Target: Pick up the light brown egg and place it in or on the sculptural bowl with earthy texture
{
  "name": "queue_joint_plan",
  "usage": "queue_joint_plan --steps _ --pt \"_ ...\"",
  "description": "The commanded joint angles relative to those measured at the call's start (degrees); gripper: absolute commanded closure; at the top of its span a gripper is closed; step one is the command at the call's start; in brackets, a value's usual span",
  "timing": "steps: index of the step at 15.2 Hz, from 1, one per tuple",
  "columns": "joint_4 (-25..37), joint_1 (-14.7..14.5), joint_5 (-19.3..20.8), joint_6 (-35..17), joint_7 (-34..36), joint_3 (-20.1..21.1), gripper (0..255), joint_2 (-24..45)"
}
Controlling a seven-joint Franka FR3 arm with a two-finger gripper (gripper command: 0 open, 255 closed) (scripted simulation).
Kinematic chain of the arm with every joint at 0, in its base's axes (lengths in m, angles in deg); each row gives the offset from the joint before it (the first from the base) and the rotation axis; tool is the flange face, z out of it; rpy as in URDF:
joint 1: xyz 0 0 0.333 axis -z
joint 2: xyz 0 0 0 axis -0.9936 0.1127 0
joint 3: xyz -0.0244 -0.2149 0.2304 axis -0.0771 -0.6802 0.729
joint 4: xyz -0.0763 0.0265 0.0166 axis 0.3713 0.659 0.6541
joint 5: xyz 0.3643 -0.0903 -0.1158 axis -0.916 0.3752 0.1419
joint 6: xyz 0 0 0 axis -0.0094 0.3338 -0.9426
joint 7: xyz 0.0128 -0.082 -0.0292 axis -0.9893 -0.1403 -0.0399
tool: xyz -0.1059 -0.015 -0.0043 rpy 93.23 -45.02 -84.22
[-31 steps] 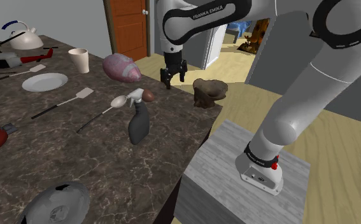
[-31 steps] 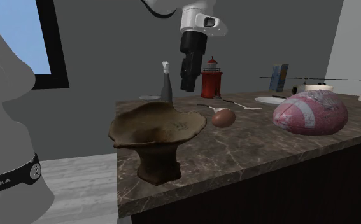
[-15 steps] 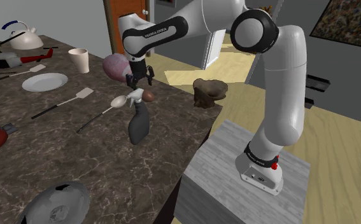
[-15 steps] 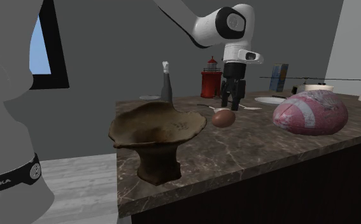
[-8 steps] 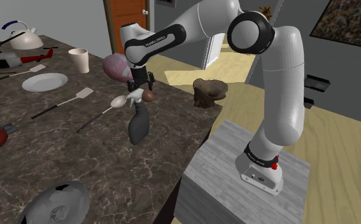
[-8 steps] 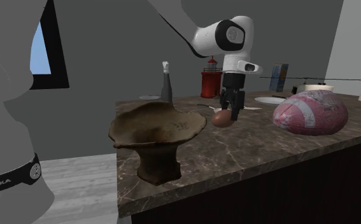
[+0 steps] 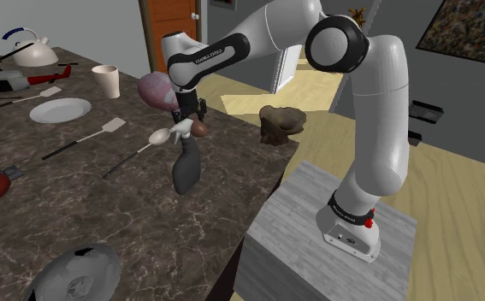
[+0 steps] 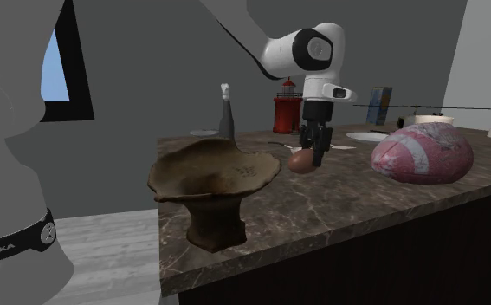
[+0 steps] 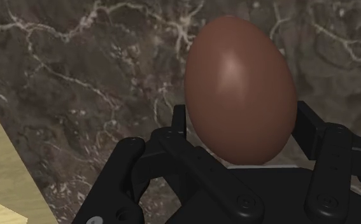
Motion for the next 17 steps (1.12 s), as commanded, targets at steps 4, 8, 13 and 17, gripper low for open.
queue_joint_plan --steps 4,8,13,17 --pt "0.0 0.0 -0.01 0.05 -0.01 0.0 255 0.02" --pt "0.08 0.0 -0.01 0.1 -0.02 0.0 255 0.06" --pt "1.22 0.04 -0.3 2.48 -0.3 0.14 255 -1.21" --pt "2.72 0.05 -0.56 5.03 -0.59 0.25 255 -2.29"
